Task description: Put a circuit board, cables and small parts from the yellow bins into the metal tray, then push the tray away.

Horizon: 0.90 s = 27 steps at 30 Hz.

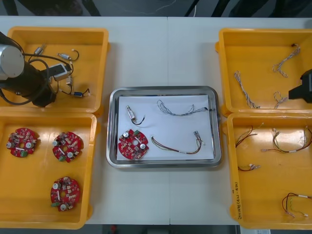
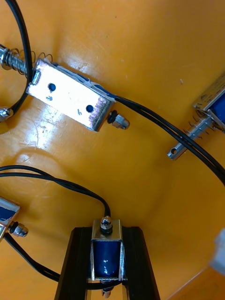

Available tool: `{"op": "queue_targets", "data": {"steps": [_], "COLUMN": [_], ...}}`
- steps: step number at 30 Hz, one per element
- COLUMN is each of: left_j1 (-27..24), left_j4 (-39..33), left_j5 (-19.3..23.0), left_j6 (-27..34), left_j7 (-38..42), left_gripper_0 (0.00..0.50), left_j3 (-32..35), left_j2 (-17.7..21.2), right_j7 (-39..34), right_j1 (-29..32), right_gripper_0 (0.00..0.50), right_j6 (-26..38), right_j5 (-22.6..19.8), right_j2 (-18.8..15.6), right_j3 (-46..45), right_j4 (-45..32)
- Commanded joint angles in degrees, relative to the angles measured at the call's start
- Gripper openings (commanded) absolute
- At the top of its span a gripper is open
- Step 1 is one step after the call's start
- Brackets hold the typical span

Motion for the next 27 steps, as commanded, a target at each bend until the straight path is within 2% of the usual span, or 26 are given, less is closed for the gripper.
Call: {"op": "queue_targets", "data": {"steps": [1,12,22,27], "left_j1": [0.12,-0.23,-1.02,-1.72], "left_j4": [0.04,-1.37,-8.66,-11.74], "left_j5": [0.61,1.32,-0.53,-1.23], "left_j6": [-0.47,2.43,10.95,14.73], "left_j7": [-3.57,-1.64,6.45,10.14], "left_gripper_0": [0.0,0.0,0.0,0.0], "left_j3": [-0.8,2.19,6.41,7.46], "left_j2": [2.6,2.6,2.6,2.6], "right_j7": [3.04,3.92,4.71,5.15], "right_j1": [5.61,12.02,12.55,12.55], "right_gripper_0": [0.5,0.5,0.5,0.5], "right_j6": [0.19,0.19,0.19,0.19], "right_j5": [-0.94,0.38,4.25,6.71], "right_j2": [-4.33,-5.12,-0.9,-0.64], "right_j3": [-4.75,-5.9,-5.19,-3.0], "right_j4": [-1.76,-1.76,-1.23,-1.23]}}
